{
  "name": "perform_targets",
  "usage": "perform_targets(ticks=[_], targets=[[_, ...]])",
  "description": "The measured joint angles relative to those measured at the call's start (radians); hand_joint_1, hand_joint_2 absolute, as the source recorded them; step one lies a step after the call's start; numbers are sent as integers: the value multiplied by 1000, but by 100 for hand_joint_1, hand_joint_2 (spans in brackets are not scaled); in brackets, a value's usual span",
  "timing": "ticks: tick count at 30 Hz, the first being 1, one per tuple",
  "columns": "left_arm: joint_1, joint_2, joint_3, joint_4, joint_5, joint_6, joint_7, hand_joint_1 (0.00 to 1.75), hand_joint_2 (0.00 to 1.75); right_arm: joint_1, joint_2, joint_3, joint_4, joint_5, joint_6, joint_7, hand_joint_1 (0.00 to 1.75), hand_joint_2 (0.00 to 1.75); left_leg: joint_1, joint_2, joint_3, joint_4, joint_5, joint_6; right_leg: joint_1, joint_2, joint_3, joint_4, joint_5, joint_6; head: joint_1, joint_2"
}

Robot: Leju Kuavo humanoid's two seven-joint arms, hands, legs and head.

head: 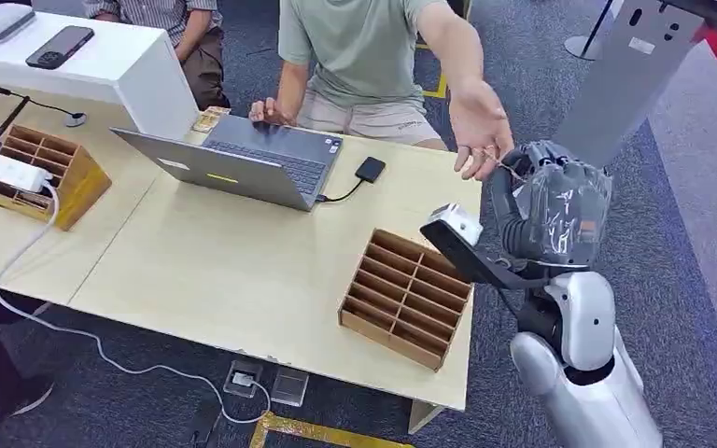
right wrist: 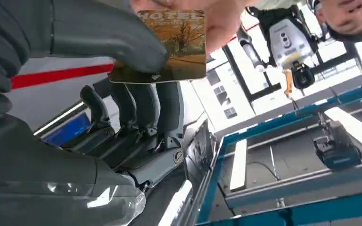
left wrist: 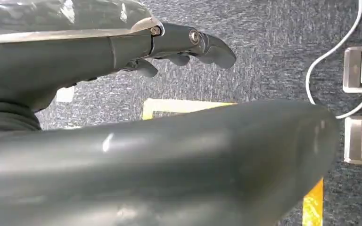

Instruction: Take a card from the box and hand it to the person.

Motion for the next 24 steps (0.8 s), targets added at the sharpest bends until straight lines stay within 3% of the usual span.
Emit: perform_targets(ticks=[1,7,9,10,12,13,14,24], targets=[[-1,0,0,0,-2,-2,0,0,0,-11,3,0,27,10,-8,0,112,175,0,0,0,0,0,0,0,0,0,0,0,0,0,0],[0,-1,0,0,-4,-3,-3,0,0,-58,32,0,177,57,-55,-3,122,175,0,0,0,0,0,0,0,0,0,0,0,0,0,0],[0,-1,0,0,-7,-3,-1,0,0,-69,41,0,218,70,-62,-2,117,175,0,0,0,0,0,0,0,0,0,0,0,0,0,0],[-1,-2,0,0,-8,-3,0,0,0,-74,45,0,237,72,-63,-2,103,175,0,0,0,0,0,0,0,0,0,0,0,0,0,0],[0,-1,0,0,-9,-3,0,0,0,-78,50,0,262,80,-64,-1,103,175,0,0,0,0,0,0,0,0,0,0,0,0,0,0],[0,-1,0,0,-9,-3,0,0,0,-80,52,0,276,82,-65,-1,35,175,0,0,0,0,0,0,0,0,0,0,0,0,0,0],[0,-1,0,0,-10,-3,0,0,0,-82,54,0,286,84,-66,-1,2,175,0,0,0,0,0,0,0,0,0,0,0,0,0,0],[0,-1,0,0,-18,-17,0,0,0,-88,85,1,394,88,-111,-20,0,175,0,0,0,0,0,0,0,0,-1,0,0,0,0,0]])
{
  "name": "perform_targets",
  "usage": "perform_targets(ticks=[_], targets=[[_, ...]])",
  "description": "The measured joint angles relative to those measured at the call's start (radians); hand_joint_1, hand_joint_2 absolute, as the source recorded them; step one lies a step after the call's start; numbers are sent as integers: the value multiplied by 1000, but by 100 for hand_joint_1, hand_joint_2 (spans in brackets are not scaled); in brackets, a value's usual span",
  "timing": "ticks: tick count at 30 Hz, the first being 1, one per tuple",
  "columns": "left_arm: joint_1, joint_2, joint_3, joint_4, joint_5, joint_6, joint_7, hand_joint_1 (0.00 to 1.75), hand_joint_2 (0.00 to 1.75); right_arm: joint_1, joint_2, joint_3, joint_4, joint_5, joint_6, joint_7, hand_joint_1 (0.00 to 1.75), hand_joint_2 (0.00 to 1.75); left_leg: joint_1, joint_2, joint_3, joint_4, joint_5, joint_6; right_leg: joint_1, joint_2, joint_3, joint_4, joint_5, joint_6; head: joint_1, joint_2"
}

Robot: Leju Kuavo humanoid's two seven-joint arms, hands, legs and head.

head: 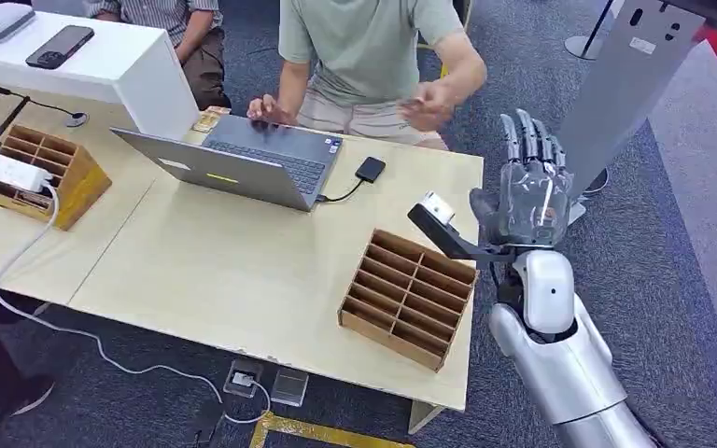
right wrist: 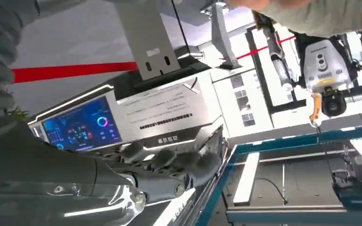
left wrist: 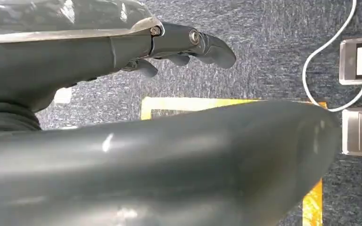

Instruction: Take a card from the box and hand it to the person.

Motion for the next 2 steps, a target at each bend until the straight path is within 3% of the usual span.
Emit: perform_targets(ticks=[2], targets=[[0,0,0,0,0,0,2,0,0,0,6,0,15,-20,-7,-10,0,175,0,0,0,0,0,0,0,0,0,0,0,0,0,0]])
